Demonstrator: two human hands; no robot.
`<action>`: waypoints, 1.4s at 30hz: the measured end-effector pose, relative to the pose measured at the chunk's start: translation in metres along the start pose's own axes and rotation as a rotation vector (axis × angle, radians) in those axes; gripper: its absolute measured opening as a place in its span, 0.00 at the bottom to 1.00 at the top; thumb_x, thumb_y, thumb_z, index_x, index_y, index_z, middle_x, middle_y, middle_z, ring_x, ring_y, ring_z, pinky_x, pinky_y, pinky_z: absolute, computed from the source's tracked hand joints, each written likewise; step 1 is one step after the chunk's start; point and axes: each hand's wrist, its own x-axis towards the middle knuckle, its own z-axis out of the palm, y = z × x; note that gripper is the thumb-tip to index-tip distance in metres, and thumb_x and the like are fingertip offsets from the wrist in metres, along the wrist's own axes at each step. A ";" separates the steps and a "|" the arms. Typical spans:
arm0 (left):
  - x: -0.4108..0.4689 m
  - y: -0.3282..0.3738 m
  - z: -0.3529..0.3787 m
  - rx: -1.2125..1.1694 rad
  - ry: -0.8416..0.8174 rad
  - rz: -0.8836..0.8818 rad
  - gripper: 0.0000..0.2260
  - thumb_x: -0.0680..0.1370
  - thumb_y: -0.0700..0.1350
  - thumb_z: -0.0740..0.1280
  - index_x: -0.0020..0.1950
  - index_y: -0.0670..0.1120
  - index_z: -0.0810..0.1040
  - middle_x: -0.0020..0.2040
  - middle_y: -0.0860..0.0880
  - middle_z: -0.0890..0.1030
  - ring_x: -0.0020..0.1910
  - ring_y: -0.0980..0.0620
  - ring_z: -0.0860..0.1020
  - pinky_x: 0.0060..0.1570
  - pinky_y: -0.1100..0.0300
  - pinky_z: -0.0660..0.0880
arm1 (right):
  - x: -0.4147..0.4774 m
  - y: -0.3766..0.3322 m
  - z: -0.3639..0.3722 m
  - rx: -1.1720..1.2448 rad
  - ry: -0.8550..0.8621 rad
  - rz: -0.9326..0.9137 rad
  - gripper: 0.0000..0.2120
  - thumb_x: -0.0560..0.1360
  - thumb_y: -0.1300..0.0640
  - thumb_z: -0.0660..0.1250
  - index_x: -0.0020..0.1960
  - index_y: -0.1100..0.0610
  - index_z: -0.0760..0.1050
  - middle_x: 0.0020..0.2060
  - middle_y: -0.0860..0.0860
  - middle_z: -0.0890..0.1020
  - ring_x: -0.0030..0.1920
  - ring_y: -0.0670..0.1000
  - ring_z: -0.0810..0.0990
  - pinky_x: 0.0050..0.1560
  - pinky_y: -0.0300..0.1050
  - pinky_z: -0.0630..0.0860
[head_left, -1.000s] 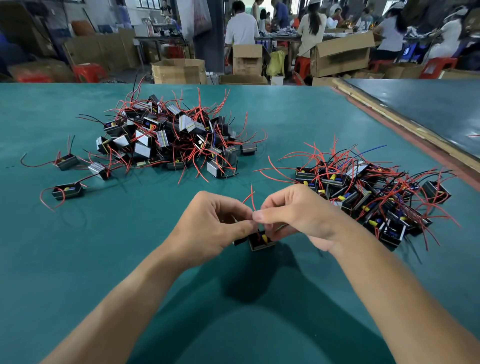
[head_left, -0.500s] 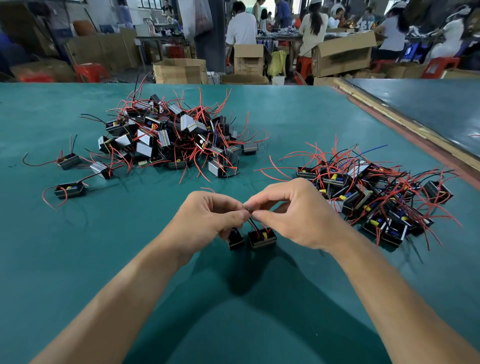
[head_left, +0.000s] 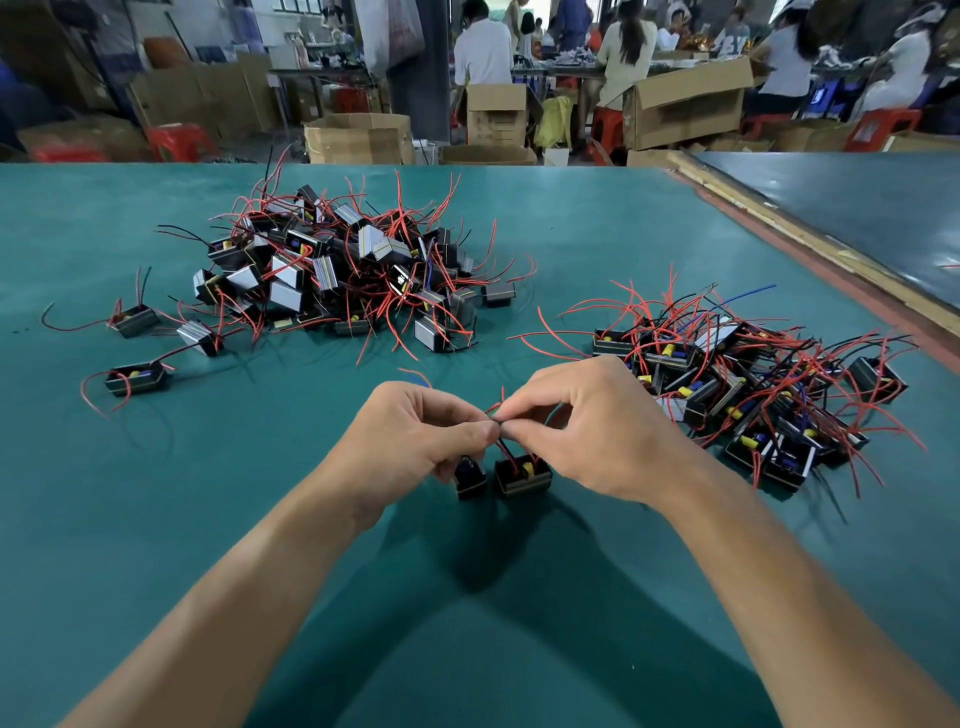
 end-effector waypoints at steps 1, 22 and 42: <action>0.000 0.000 0.000 0.018 0.006 0.007 0.06 0.73 0.39 0.73 0.36 0.44 0.86 0.28 0.48 0.80 0.27 0.52 0.69 0.27 0.65 0.68 | 0.000 -0.001 0.000 -0.011 -0.007 0.002 0.05 0.72 0.59 0.74 0.42 0.50 0.86 0.35 0.42 0.84 0.37 0.43 0.81 0.40 0.36 0.75; -0.005 -0.001 0.004 0.266 -0.006 0.223 0.05 0.72 0.39 0.73 0.36 0.47 0.83 0.28 0.52 0.79 0.27 0.55 0.73 0.28 0.60 0.71 | 0.002 -0.010 -0.003 0.483 -0.366 0.574 0.15 0.78 0.60 0.65 0.33 0.57 0.75 0.24 0.49 0.75 0.23 0.46 0.72 0.24 0.37 0.69; 0.000 -0.002 -0.004 0.168 0.019 0.128 0.08 0.76 0.40 0.72 0.37 0.49 0.85 0.26 0.52 0.77 0.25 0.55 0.68 0.28 0.64 0.66 | 0.000 0.003 0.003 0.363 -0.114 0.134 0.05 0.73 0.62 0.75 0.39 0.58 0.82 0.30 0.48 0.82 0.31 0.43 0.76 0.35 0.38 0.74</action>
